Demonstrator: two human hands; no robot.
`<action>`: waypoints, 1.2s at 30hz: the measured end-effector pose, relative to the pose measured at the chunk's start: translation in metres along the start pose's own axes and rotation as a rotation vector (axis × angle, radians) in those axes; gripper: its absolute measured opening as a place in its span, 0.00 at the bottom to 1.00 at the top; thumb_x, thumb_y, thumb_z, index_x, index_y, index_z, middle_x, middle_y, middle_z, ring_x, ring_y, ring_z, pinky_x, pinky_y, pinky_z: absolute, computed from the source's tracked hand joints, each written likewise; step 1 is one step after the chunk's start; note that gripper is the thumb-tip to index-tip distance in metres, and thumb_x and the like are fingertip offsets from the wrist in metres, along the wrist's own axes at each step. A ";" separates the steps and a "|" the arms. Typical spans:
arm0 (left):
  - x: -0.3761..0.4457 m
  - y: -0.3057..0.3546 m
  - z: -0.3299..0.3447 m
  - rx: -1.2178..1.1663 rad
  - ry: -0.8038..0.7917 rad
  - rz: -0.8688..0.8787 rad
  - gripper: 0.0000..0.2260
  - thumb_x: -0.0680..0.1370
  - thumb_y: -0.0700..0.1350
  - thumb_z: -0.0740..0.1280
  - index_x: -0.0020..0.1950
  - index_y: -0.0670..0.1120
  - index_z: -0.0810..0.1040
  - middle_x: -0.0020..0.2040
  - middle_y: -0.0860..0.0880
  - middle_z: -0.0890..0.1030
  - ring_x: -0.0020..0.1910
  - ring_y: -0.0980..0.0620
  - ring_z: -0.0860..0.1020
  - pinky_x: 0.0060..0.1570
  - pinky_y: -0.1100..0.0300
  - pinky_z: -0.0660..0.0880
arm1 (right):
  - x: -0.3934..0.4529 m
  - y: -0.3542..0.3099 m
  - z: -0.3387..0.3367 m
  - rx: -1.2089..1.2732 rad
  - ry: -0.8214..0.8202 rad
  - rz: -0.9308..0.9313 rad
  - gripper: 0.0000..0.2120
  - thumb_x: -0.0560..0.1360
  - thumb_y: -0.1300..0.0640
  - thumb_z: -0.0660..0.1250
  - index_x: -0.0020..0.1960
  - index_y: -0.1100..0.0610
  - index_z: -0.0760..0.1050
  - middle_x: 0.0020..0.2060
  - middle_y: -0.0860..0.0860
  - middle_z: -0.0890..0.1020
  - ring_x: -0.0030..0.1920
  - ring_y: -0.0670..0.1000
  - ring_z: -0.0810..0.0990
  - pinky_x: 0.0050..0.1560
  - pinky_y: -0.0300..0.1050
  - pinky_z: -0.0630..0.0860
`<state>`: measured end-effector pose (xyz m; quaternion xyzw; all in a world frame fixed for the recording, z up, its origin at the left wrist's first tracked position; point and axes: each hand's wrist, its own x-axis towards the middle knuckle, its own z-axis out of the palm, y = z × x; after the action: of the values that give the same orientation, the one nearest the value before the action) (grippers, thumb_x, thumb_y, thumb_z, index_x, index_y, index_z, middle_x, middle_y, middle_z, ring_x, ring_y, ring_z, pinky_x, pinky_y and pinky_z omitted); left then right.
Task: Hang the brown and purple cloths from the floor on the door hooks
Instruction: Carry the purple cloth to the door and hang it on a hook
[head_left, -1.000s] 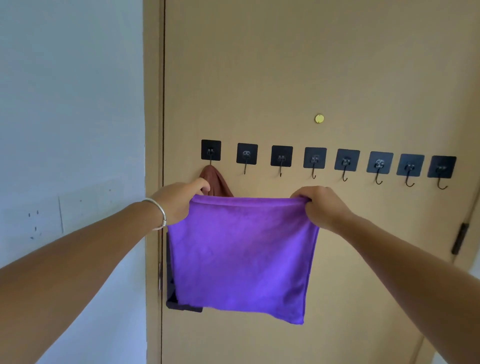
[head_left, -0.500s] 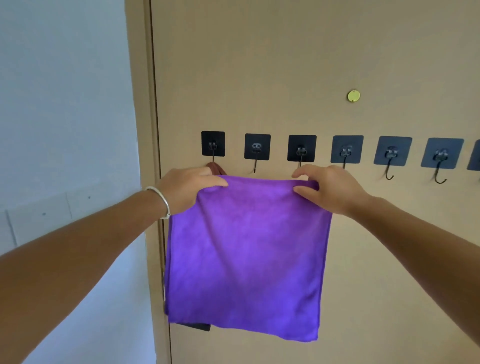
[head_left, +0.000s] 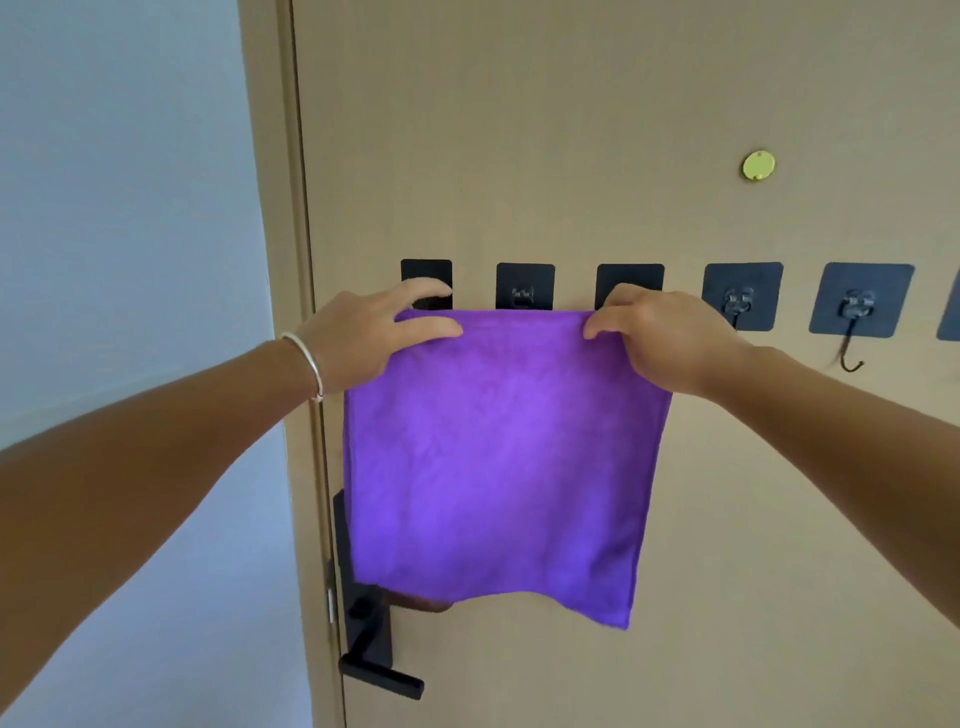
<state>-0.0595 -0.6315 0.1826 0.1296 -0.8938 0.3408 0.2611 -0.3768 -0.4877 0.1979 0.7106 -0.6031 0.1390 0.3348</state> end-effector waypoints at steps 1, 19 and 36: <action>0.000 -0.002 0.003 0.017 -0.006 0.024 0.33 0.67 0.28 0.63 0.67 0.54 0.71 0.70 0.44 0.68 0.39 0.42 0.79 0.28 0.62 0.67 | 0.003 0.000 0.002 0.017 -0.009 0.045 0.24 0.74 0.69 0.57 0.60 0.45 0.77 0.56 0.48 0.75 0.49 0.57 0.78 0.42 0.45 0.69; 0.029 0.037 0.049 0.059 -0.190 -0.306 0.17 0.78 0.39 0.58 0.66 0.50 0.71 0.55 0.45 0.72 0.51 0.43 0.75 0.39 0.55 0.66 | 0.015 -0.073 0.045 -0.337 -0.151 0.354 0.15 0.78 0.63 0.54 0.60 0.54 0.73 0.53 0.53 0.75 0.47 0.59 0.80 0.38 0.46 0.68; 0.043 0.084 0.048 0.041 -0.429 -0.118 0.15 0.78 0.45 0.60 0.64 0.50 0.73 0.57 0.49 0.78 0.56 0.47 0.77 0.44 0.55 0.65 | -0.013 -0.116 0.078 -0.216 -0.328 0.497 0.13 0.76 0.58 0.61 0.60 0.53 0.68 0.48 0.52 0.76 0.43 0.59 0.79 0.35 0.47 0.65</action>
<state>-0.1483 -0.6046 0.1306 0.2565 -0.9126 0.3077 0.0818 -0.2863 -0.5222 0.0966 0.5144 -0.8156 0.0352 0.2626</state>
